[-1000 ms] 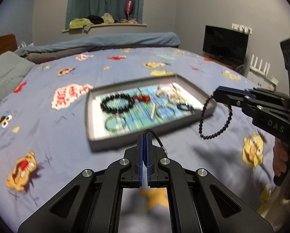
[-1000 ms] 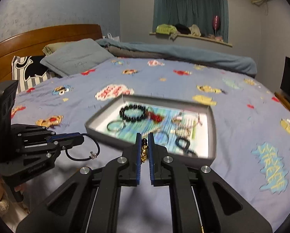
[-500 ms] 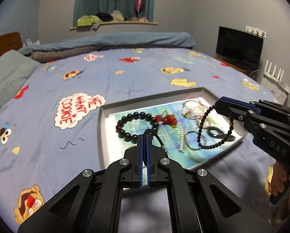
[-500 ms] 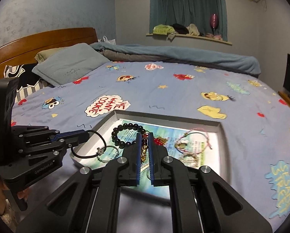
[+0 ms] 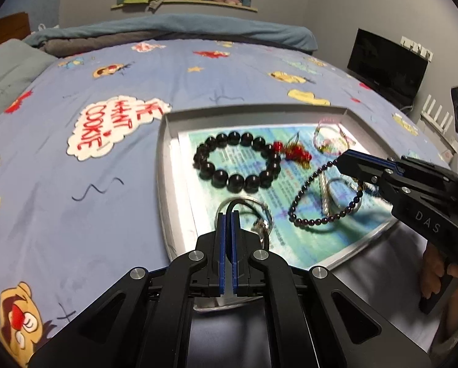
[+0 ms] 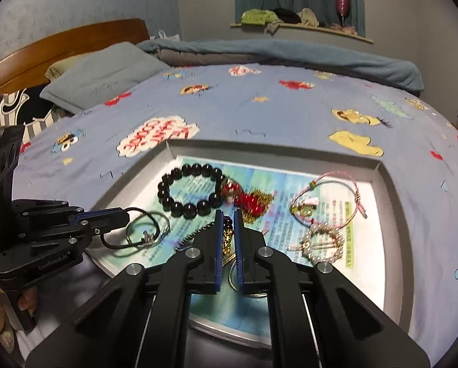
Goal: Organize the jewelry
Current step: 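Lift and carry both held bracelets over the grey box with both tools, then open the left tool releasing the cord bracelet while the right tool releases the red bracelet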
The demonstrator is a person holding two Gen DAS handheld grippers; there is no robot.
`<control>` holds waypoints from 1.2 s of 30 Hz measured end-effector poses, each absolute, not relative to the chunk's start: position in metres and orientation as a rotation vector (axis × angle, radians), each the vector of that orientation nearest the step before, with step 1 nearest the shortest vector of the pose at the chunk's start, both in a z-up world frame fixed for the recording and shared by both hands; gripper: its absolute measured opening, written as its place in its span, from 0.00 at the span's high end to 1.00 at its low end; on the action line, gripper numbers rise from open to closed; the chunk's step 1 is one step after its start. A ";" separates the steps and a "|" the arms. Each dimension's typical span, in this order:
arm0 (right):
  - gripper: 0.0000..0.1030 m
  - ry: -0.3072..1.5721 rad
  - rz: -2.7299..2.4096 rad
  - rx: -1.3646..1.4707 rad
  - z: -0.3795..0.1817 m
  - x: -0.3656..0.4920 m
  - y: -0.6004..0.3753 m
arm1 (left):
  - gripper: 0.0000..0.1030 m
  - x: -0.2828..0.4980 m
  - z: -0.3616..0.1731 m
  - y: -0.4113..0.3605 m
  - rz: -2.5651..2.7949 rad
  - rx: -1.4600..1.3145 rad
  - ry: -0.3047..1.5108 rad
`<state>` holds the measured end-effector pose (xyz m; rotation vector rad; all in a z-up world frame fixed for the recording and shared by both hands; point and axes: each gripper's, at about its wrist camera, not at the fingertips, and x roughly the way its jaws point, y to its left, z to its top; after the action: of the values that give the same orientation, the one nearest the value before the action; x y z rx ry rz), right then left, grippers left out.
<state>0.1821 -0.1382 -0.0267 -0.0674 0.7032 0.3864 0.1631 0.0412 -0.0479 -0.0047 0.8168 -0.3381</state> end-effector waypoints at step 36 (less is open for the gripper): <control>0.53 0.727 0.337 -0.069 -0.020 0.168 -0.151 | 0.30 0.140 -0.021 0.043 -0.240 0.038 0.722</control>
<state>0.1677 -0.1511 -0.0198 -0.0691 0.7269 0.3370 0.1405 0.0429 -0.0213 0.0376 0.7222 -0.2402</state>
